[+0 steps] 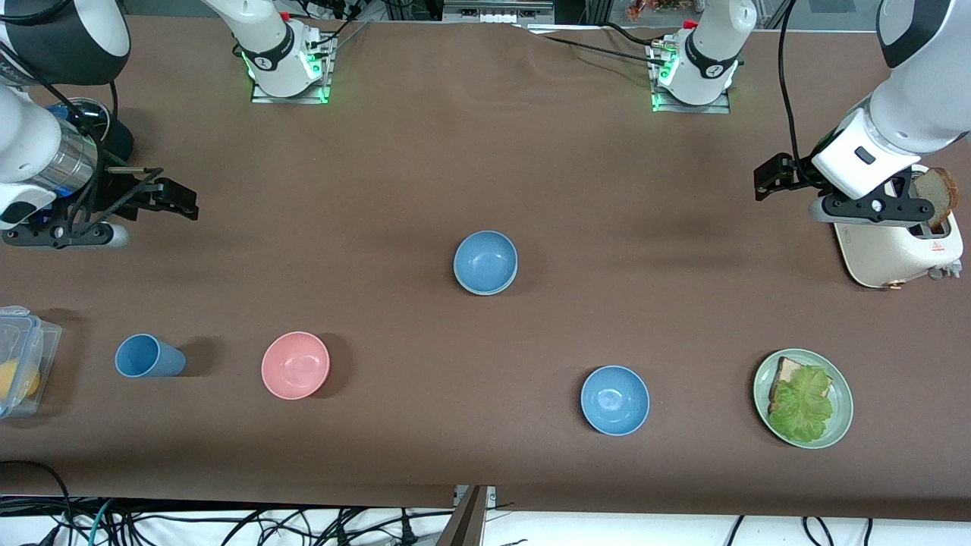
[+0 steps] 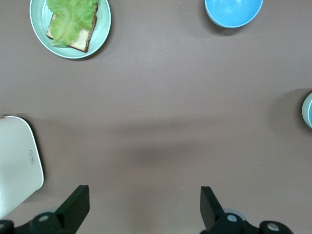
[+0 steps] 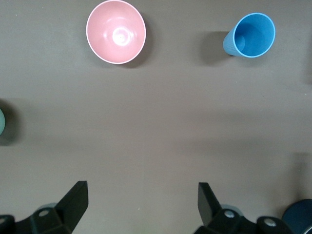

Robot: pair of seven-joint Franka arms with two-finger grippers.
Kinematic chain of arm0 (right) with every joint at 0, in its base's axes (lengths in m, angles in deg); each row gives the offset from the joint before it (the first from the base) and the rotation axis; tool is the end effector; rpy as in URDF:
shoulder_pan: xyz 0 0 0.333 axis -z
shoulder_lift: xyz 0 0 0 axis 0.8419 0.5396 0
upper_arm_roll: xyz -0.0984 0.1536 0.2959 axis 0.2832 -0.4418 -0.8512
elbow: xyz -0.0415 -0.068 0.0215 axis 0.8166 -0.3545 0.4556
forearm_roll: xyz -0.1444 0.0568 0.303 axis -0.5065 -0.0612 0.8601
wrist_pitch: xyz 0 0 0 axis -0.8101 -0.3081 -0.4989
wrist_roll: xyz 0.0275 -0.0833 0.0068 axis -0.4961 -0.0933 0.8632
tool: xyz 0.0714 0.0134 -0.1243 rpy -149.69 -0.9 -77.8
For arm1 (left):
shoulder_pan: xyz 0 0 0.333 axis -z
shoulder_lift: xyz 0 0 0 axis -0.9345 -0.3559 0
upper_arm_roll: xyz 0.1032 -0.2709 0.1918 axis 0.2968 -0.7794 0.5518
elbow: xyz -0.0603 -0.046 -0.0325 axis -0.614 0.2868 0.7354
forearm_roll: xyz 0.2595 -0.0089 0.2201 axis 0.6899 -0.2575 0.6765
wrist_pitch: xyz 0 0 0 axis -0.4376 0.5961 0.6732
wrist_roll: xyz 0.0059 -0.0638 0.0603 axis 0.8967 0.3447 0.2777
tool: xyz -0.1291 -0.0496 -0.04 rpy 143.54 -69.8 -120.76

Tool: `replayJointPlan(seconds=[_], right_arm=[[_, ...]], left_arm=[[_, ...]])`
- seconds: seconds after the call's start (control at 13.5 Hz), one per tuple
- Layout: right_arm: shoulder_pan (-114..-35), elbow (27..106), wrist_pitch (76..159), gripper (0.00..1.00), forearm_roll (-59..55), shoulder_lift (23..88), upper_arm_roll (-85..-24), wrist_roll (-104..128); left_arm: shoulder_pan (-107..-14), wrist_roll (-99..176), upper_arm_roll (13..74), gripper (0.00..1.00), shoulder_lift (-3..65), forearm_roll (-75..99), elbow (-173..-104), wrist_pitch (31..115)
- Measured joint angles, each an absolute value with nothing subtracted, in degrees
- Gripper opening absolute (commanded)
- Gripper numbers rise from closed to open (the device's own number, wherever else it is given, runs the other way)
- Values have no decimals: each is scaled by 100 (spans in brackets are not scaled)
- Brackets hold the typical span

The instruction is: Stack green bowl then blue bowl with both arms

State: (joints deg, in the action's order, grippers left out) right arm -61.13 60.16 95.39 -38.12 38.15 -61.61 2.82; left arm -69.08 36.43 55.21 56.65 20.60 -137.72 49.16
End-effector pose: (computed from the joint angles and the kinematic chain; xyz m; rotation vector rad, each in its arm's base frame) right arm 0.5327 0.0489 0.5500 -3.1315 -0.0241 0.1424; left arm 0.4911 -0.0583 0.5607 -3.1319 0.0661 0.1487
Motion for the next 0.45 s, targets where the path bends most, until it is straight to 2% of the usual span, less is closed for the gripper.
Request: replayJointPlan(seconds=[0.45], right_arm=[[-6113,6016,9539,99,-3812,3815,-6161,282]], left_arm=[[-6924,3643,5597,100,5666,2060,-13772,4919]])
